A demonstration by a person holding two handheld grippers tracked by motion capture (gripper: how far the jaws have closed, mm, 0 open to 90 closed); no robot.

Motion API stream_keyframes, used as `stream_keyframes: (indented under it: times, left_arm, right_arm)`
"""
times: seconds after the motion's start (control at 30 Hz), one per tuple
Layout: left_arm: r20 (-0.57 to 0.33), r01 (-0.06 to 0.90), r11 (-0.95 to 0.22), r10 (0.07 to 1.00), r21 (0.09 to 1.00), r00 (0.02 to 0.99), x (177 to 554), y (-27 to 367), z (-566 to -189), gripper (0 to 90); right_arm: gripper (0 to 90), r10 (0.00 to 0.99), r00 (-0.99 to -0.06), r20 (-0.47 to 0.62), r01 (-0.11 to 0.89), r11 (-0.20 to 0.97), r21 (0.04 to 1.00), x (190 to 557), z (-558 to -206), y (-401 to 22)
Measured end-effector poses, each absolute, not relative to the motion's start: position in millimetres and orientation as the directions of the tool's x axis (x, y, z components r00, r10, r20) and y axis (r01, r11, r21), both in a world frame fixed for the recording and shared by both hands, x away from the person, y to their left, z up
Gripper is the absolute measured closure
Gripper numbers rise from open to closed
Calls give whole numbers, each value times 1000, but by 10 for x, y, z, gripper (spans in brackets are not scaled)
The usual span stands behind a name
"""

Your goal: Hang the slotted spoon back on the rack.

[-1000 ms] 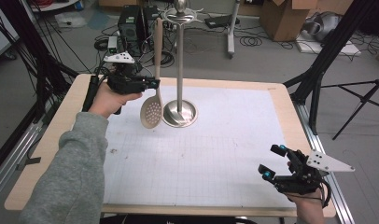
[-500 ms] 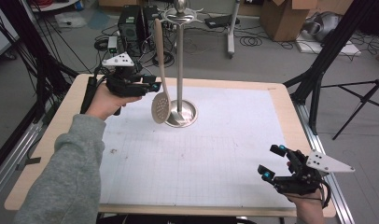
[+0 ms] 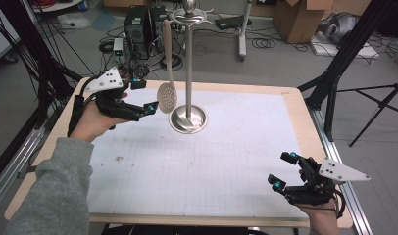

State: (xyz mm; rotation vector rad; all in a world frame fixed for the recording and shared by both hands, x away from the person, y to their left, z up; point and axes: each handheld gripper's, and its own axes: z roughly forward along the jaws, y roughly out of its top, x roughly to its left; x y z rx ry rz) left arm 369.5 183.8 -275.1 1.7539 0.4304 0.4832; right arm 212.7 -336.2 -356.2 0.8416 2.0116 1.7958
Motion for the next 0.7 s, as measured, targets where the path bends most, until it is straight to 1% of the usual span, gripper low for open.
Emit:
stream_keyframes:
  times: [0.13,0.3,0.5,0.7]
  left_arm:
    - [97,24,-217,532,976,841,3570,1937,-2836,130]
    - [95,26,-203,561,979,822,3438,2085,-2946,130]
    - [61,60,-186,584,981,810,3305,2268,-3072,130]
    - [66,58,-189,591,980,804,3158,2425,-3190,131]
  right_arm:
    - [96,607,-781,145,215,43,976,2135,-3558,-3331]
    - [97,605,-784,137,210,51,976,2155,-3547,-3281]
    - [96,607,-784,130,206,56,977,2165,-3536,-3217]
    - [96,608,-785,120,203,69,977,2177,-3530,-3162]
